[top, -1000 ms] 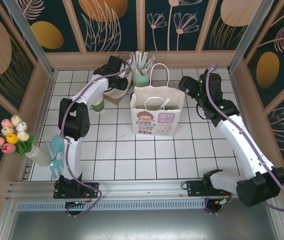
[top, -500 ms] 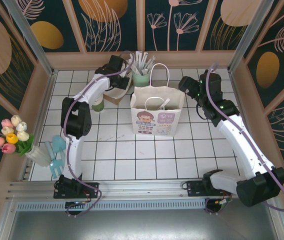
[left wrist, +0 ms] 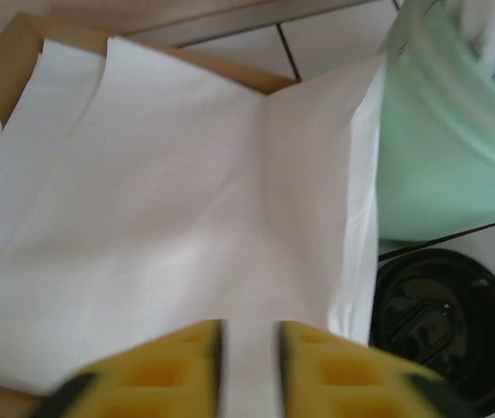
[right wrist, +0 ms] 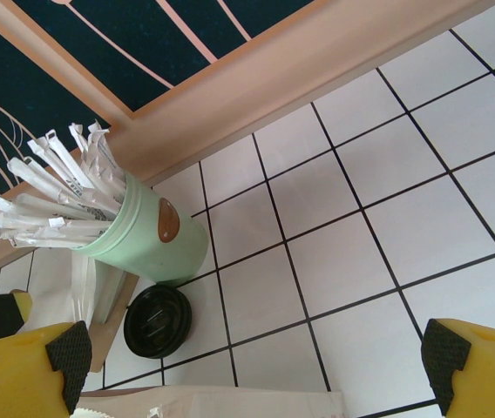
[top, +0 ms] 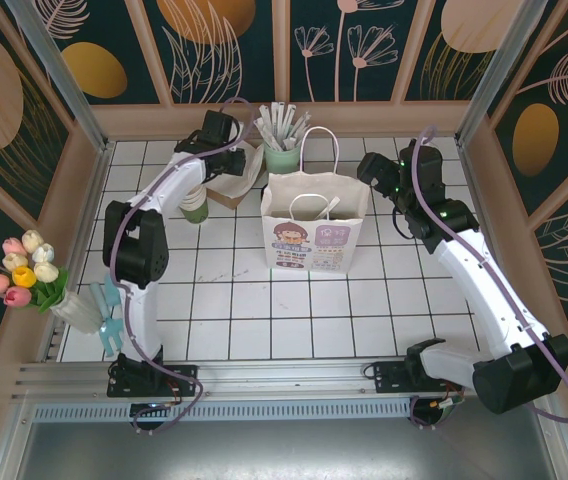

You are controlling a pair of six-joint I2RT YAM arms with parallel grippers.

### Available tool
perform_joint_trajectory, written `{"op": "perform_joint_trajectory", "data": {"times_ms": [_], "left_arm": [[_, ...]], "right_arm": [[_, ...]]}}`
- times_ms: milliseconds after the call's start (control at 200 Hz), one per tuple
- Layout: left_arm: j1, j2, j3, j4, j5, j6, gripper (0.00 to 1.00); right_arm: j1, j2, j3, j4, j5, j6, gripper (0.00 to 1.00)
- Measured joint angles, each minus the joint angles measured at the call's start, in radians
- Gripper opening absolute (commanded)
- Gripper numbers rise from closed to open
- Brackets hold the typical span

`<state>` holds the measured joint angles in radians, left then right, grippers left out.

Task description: Pack the takeout coffee

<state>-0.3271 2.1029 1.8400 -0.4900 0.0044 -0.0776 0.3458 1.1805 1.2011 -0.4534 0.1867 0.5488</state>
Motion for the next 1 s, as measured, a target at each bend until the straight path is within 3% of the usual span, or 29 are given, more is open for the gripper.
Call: {"op": "perform_joint_trajectory", "data": {"times_ms": [445, 876, 1001], "left_arm": [[0.000, 0.180, 0.205, -0.046, 0.072, -0.006, 0.50], [0.000, 0.222, 0.253, -0.065, 0.086, -0.006, 0.50], [0.000, 0.235, 0.268, -0.069, 0.087, -0.002, 0.57]], "right_arm": [[0.000, 0.000, 0.000, 0.000, 0.000, 0.000, 0.99], [0.000, 0.000, 0.000, 0.000, 0.000, 0.000, 0.99], [0.000, 0.000, 0.000, 0.000, 0.000, 0.000, 0.99]]}}
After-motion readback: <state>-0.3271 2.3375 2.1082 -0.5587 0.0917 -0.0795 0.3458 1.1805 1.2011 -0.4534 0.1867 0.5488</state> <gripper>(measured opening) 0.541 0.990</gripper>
